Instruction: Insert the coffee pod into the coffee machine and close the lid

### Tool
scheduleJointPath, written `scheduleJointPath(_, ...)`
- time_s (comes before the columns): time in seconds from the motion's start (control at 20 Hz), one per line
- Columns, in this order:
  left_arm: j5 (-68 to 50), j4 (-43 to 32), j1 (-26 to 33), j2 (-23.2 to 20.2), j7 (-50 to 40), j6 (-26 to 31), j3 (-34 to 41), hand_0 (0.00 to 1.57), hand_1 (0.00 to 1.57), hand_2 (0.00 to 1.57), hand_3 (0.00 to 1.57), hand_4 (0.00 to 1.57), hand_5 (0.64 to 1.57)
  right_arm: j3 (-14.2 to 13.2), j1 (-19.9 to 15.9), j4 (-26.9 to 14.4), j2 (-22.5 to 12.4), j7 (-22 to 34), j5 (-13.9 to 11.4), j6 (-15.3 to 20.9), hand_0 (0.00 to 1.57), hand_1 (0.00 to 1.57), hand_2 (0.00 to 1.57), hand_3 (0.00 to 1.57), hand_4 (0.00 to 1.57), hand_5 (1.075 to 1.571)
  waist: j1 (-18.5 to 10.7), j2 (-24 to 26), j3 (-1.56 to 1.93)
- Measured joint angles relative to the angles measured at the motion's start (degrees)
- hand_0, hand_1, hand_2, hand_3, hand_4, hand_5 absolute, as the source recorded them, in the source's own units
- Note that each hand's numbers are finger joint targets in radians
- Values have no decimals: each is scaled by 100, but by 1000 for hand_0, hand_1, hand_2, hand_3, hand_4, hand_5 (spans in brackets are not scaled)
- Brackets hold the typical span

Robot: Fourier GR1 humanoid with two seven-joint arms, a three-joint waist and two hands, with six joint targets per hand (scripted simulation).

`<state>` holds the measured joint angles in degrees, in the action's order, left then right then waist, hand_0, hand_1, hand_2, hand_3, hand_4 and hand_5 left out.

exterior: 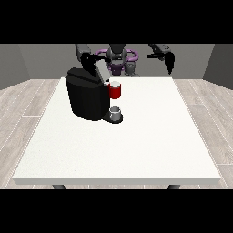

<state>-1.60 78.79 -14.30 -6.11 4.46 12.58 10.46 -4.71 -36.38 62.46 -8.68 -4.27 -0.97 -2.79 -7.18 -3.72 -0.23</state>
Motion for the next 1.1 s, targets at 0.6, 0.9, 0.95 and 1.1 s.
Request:
scheduleJointPath(0.6,-42,-191,-95,-84,49,-191,25,0,0,0,0,121,1571,154,-393,-287,122,117,-181,-59,0,0,0,0,140,1571,40,-25,20)
scheduleJointPath(0.9,-123,-236,-132,-108,79,-155,5,0,0,0,0,0,1571,302,-678,-425,187,84,-455,17,0,0,0,0,149,1571,-54,-58,21)
scheduleJointPath(0.95,-104,-215,-89,-88,85,-160,-37,0,0,0,0,0,1571,316,-724,-453,183,116,-497,23,0,0,0,0,124,1571,-72,-30,22)
scheduleJointPath(1.1,-61,-116,-91,-28,174,-120,-189,0,0,0,0,182,1571,355,-902,-557,230,152,-647,145,0,0,0,0,142,1571,-172,-51,21)
